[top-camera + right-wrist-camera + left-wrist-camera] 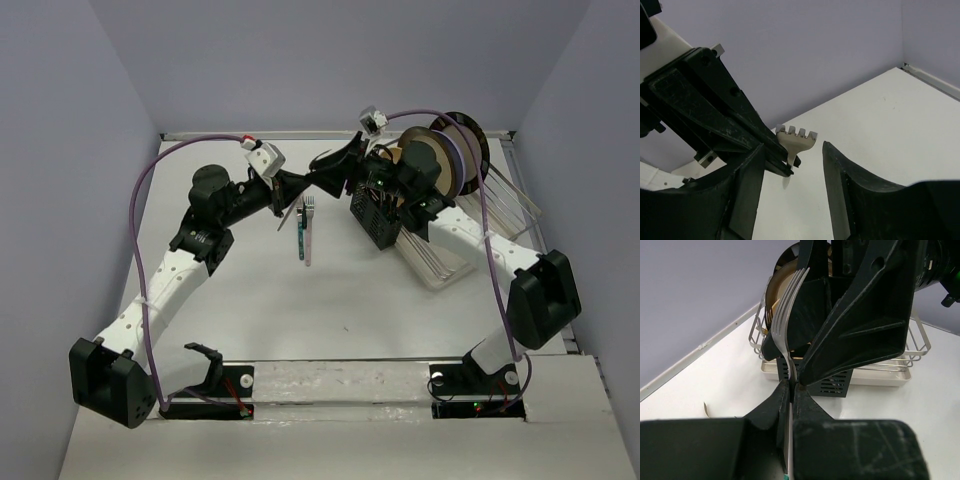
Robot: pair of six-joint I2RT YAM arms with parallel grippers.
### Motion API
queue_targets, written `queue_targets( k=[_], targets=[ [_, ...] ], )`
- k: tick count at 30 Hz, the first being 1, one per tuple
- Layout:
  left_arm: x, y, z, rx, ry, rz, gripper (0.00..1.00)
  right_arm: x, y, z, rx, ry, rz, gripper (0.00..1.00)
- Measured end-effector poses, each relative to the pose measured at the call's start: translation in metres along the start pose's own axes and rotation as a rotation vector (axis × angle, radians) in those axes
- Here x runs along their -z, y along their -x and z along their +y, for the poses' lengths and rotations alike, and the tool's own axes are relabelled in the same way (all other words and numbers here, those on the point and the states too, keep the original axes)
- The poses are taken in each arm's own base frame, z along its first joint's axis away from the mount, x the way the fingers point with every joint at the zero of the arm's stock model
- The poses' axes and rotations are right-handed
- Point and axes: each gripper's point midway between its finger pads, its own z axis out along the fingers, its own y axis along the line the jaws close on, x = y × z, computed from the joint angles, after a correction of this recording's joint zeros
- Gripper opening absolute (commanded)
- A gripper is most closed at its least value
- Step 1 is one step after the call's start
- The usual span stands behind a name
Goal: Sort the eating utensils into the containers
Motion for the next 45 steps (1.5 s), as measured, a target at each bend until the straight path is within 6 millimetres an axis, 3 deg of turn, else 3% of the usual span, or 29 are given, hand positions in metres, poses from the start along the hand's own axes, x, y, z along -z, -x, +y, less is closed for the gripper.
queue_targets(
  k=[3, 4, 9, 12, 14, 15, 16, 22, 26, 31, 37, 45],
  targets=[
    [-0.001, 0.0, -0.001, 0.002, -0.003, 0.001, 0.0, -0.003, 0.002, 0.0, -0.015, 0.008, -0.011, 0.4],
    [-0.001, -0.001, -0.002, 0.003, -0.005, 0.001, 0.0, -0.005, 0.001, -0.002, -0.02, 0.01, -0.012, 0.28],
    [-0.002, -0.002, 0.004, 0.004, 0.016, 0.004, 0.0, -0.008, -0.006, -0.005, -0.062, 0.016, 0.0, 0.03],
    [-0.003, -0.003, 0.007, 0.005, 0.031, 0.005, 0.0, -0.009, -0.007, -0.006, -0.063, 0.012, 0.001, 0.0],
    [-0.003, -0.004, 0.008, 0.006, 0.037, 0.005, 0.53, -0.009, -0.007, -0.008, -0.059, 0.004, 0.0, 0.0],
    [-0.003, -0.004, 0.009, 0.004, 0.042, 0.007, 0.9, -0.009, -0.008, -0.009, -0.055, -0.003, 0.0, 0.0],
    [-0.003, -0.005, 0.01, 0.009, 0.048, 0.009, 0.99, -0.008, -0.008, -0.011, -0.047, -0.018, 0.005, 0.0],
    [-0.004, -0.011, 0.019, -0.007, 0.105, 0.019, 0.99, 0.003, 0.005, -0.05, 0.087, -0.283, 0.012, 0.0],
    [0.0, -0.032, 0.031, 0.001, 0.178, 0.062, 0.99, 0.031, 0.037, -0.089, 0.268, -0.573, -0.01, 0.0],
    [0.004, -0.046, 0.041, 0.001, 0.237, 0.094, 0.99, 0.059, 0.057, -0.117, 0.404, -0.787, 0.002, 0.0],
    [0.005, -0.053, 0.05, -0.002, 0.282, 0.111, 0.99, 0.085, 0.059, -0.142, 0.483, -0.974, 0.06, 0.0],
    [0.003, -0.089, 0.07, 0.021, 0.372, 0.21, 0.99, 0.096, 0.035, -0.16, 0.484, -1.051, 0.157, 0.0]
  ],
)
